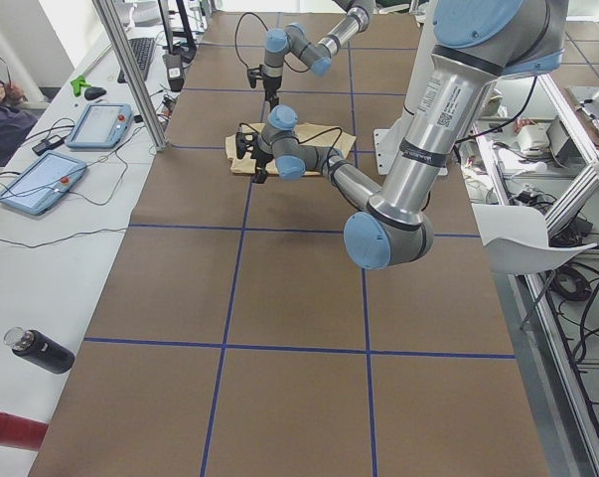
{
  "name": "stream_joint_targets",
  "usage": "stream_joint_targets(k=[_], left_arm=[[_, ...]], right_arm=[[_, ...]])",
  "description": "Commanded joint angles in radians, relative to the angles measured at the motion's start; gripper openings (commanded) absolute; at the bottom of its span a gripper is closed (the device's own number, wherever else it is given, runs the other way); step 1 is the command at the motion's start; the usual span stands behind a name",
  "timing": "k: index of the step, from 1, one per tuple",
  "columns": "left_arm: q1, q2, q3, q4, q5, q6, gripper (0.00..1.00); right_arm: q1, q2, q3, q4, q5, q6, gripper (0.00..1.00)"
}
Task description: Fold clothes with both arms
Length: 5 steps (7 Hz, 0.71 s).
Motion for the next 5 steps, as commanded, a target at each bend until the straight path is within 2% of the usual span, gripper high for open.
stream_joint_targets(k=[1,2,3,4,5], left_arm=[[0.106,0.038,-0.103,-0.061,-0.008,-0.19,1.0],[0.166,0.044,-0.149,-0.06,0.002,-0.254,1.0],[0.231,0.073,-0.177,-0.061,0.015,-0.33,1.0],[0.299,0.085,-0.189,-0.06,0.079,-0.387,0.99],[0.335,0.104,-0.188,-0.06,0.103,-0.398,0.99]], right_arm=[[0.003,-0.054,0.193,-0.111,0.039,0.137,1.0],[-0.004,-0.127,0.303,-0.111,0.05,0.174,1.0],[-0.008,-0.178,0.368,-0.11,0.1,0.214,1.0],[-0.017,-0.188,0.393,-0.107,0.139,0.274,1.0],[-0.04,-0.189,0.406,-0.104,0.142,0.312,1.0]])
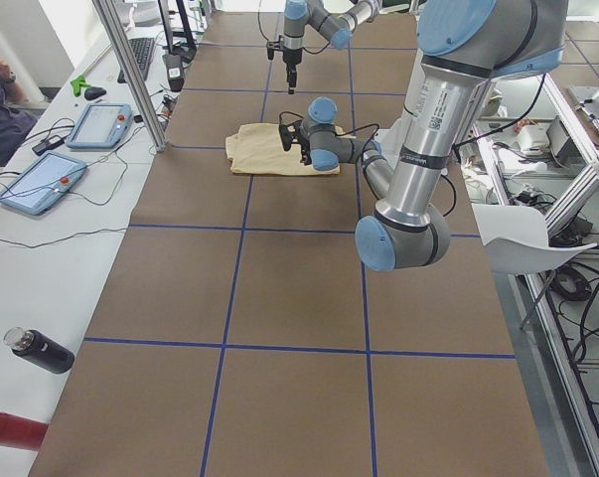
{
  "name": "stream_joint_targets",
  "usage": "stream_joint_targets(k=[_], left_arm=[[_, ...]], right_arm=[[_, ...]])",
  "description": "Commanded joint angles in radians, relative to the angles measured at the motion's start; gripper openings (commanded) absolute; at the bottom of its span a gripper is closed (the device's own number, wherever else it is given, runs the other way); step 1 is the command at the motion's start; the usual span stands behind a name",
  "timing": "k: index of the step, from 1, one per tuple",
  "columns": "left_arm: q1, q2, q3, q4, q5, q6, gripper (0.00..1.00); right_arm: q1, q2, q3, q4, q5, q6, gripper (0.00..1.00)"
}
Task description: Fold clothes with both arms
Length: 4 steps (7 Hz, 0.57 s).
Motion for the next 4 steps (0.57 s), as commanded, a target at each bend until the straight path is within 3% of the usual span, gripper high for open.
stream_joint_targets(k=[1,4], left_arm=[[0.068,0.024,-0.007,0.0,0.04,-0.041,0.99],[0.097,0.024,0.012,0.0,0.039,-0.053,0.99]], right_arm=[[-0.039,-0.012,0.039,0.003,0.017,0.069,1.0],[-0.047,-0.012,0.041,0.006,0.022,0.07,1.0]])
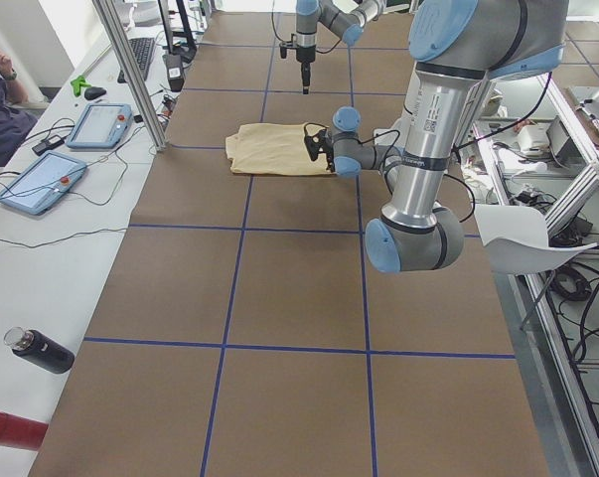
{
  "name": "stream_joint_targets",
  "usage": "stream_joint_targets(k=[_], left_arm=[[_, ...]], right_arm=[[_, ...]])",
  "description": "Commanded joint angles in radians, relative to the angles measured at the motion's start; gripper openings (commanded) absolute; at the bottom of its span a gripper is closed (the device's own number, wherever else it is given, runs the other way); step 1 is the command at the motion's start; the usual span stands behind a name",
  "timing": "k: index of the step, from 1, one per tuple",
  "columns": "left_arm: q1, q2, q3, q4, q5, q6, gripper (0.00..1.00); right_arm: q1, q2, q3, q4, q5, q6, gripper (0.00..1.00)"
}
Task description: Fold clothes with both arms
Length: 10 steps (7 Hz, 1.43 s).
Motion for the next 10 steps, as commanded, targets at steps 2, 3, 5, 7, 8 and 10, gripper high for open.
stream_joint_targets(k=[2,3,5,7,8,10], left_arm=[[0.028,0.001,0.009,0.005,-0.001,-0.003,0.99],[0.028,0.002,0.012,0.006,-0.002,-0.003,0.99],[0.028,0.002,0.019,0.008,-0.002,-0.003,0.99],[0.028,0.01,0.018,0.008,-0.004,-0.002,0.99],[0.028,0.01,0.018,0.012,-0.004,-0.002,0.99],[0.03,0.016,0.018,0.014,-0.004,-0.002,0.99]], right_arm=[[-0.003,0.0,0.001,0.0,0.002,0.001,1.0],[-0.004,0.0,0.001,0.0,0.002,0.001,1.0],[-0.004,0.0,-0.001,0.0,0.002,0.001,1.0],[-0.004,0.0,-0.002,0.0,0.002,0.001,1.0],[-0.004,0.0,-0.004,0.0,0.002,0.0,1.0],[-0.004,0.0,-0.004,0.0,0.002,0.001,1.0]])
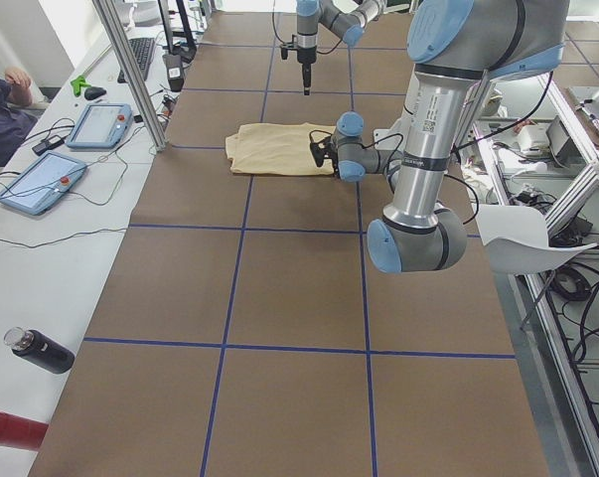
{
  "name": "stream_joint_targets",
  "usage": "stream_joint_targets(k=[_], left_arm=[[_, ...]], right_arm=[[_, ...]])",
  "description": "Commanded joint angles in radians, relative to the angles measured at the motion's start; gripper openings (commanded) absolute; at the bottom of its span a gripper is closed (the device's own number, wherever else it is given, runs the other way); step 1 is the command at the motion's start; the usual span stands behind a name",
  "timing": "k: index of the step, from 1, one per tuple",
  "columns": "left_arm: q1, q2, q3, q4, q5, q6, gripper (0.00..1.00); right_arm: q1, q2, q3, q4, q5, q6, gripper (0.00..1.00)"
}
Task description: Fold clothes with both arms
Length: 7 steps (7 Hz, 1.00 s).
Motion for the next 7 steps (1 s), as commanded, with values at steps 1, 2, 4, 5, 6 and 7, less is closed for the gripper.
stream_joint_targets(k=[1,2,4,5,6,7], left_arm=[[0.001,0.002,0.002,0.002,0.0,0.0,0.99],[0.006,0.0,0.0,0.002,0.0,-0.001,0.9],[0.007,0.0,-0.002,0.002,-0.002,0.0,0.45],[0.01,-0.002,-0.003,0.002,-0.002,0.0,0.34],[0.009,0.0,-0.003,0.002,-0.002,0.002,0.25],[0.009,0.002,-0.005,0.002,-0.002,0.002,0.13]], right_arm=[[0.0,0.0,0.0,0.0,0.0,0.001,1.0],[0.0,-0.002,0.001,0.0,0.001,0.001,1.0],[0.0,-0.002,0.0,0.0,0.002,0.001,1.0],[0.0,-0.002,0.0,0.0,0.002,0.001,1.0],[0.0,-0.003,0.0,0.0,0.002,0.0,1.0],[0.0,-0.003,0.0,0.0,0.002,-0.001,1.0]])
